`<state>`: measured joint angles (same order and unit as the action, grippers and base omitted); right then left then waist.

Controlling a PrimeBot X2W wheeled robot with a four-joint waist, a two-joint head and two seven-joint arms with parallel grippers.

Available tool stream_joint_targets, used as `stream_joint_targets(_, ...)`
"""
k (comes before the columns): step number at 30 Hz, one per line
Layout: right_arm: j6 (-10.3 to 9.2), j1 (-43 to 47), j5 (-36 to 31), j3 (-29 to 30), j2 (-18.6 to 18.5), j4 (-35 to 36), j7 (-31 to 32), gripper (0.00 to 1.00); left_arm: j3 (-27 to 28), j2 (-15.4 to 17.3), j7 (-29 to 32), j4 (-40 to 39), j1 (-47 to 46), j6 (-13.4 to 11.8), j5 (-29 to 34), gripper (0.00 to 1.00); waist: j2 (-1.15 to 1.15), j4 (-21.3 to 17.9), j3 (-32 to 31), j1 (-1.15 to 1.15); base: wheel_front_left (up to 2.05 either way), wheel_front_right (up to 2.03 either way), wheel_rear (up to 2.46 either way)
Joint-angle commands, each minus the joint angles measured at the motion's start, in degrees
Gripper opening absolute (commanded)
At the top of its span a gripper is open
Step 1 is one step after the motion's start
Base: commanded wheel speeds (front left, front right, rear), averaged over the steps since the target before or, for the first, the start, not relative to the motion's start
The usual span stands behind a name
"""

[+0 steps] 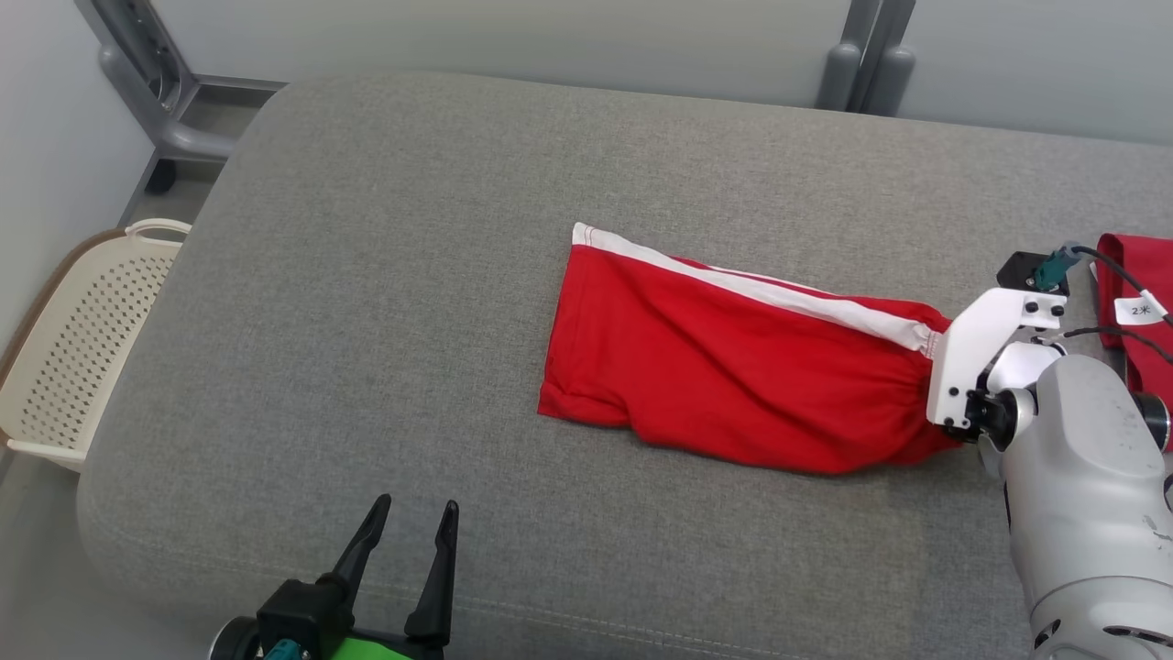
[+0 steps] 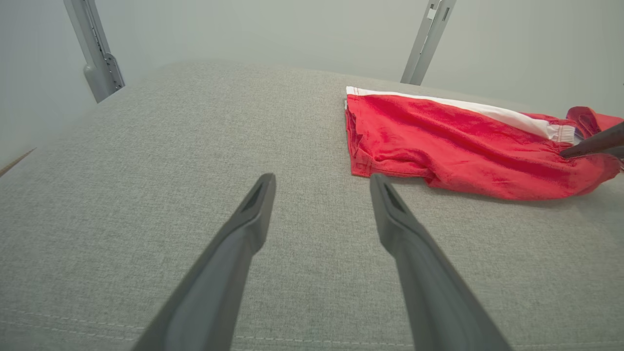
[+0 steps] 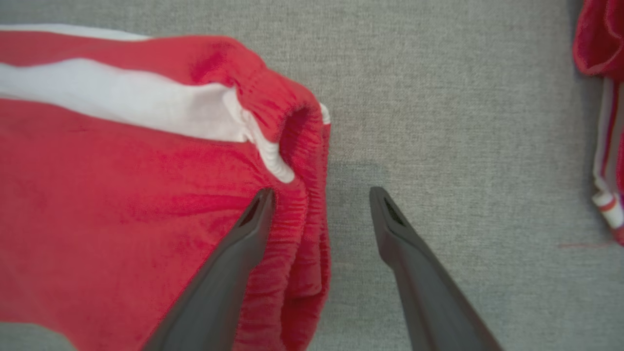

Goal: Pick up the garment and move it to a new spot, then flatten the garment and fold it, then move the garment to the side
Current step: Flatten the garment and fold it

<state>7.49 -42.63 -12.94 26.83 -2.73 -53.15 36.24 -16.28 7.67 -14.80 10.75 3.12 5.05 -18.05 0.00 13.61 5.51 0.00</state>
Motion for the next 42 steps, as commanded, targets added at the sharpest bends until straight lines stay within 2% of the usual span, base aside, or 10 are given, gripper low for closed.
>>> stream_joint_targets(1, 0.00, 0.23, -0.69, 0.34, -0.32, 0.20, 0.22, 1.00, 0.13, -0.24, -0.44, 0.02, -0.68, 0.27, -0.11, 1.00, 0.00, 0.32, 0.26, 0.00, 0.00, 0.00, 0.00)
stream_joint_targets(16, 0.02, -2.65, -0.40, 6.60, 0.24, -9.61, 0.58, 1.00, -0.72, -0.37, -0.40, 0.78, -1.61, 0.78, -0.12, 1.00, 0.00, 1.87, 1.27, 0.00, 0.00, 0.00, 0.00)
stream_joint_targets(17, 0.05, -2.92, -0.46, 6.86, 0.31, -10.37, 0.30, 0.95, -0.78, -0.38, -0.38, 0.86, -1.59, 0.81, -0.12, 1.00, 0.00, 1.93, 1.30, 0.00, 0.00, 0.00, 0.00)
stream_joint_targets(18, 0.09, -3.24, -0.81, 7.13, 0.34, -11.11, 0.04, 0.65, -0.80, -0.37, -0.38, 0.94, -1.60, 0.83, -0.14, 1.00, 0.00, 1.97, 1.32, 0.00, 0.00, 0.00, 0.00)
stream_joint_targets(19, 0.10, -3.71, -0.89, 7.34, 0.36, -11.90, -0.29, 0.46, -0.81, -0.36, -0.38, 0.98, -1.63, 0.83, -0.16, 1.00, 0.00, 2.01, 1.35, 0.00, 0.00, 0.00, 0.00)
stream_joint_targets(20, 0.10, -4.06, -1.09, 7.55, 0.37, -12.63, -0.73, 0.40, -0.81, -0.35, -0.38, 1.02, -1.66, 0.82, -0.18, 1.00, 0.00, 2.02, 1.37, 0.00, 0.00, 0.00, 0.00)
stream_joint_targets(22, 0.08, -4.85, -1.47, 7.85, 0.28, -14.08, -1.39, 0.04, -0.76, -0.32, -0.39, 1.11, -1.72, 0.79, -0.23, 1.00, 0.00, 1.98, 1.41, 0.00, 0.00, 0.00, 0.00)
stream_joint_targets(23, 0.08, -5.17, -1.76, 7.94, 0.17, -14.69, -2.04, 0.00, -0.77, -0.32, -0.39, 1.16, -1.75, 0.78, -0.25, 1.00, 0.00, 1.95, 1.39, 0.00, 0.00, 0.00, 0.00)
stream_joint_targets(31, 0.00, -6.06, -5.25, 10.31, -0.21, -14.27, -4.28, 0.00, -0.70, -0.39, -0.39, 1.23, -1.15, 0.46, -0.42, 1.00, 0.00, 0.89, 0.64, 0.00, 0.00, 0.00, 0.00)
stream_joint_targets(42, -0.04, -5.48, -14.86, 12.26, -0.33, -1.54, -0.01, 0.00, -0.58, 0.44, -0.39, 1.30, 0.16, 0.04, -0.72, 1.00, 0.00, -0.60, -1.70, 0.00, 0.00, 0.00, 0.00)
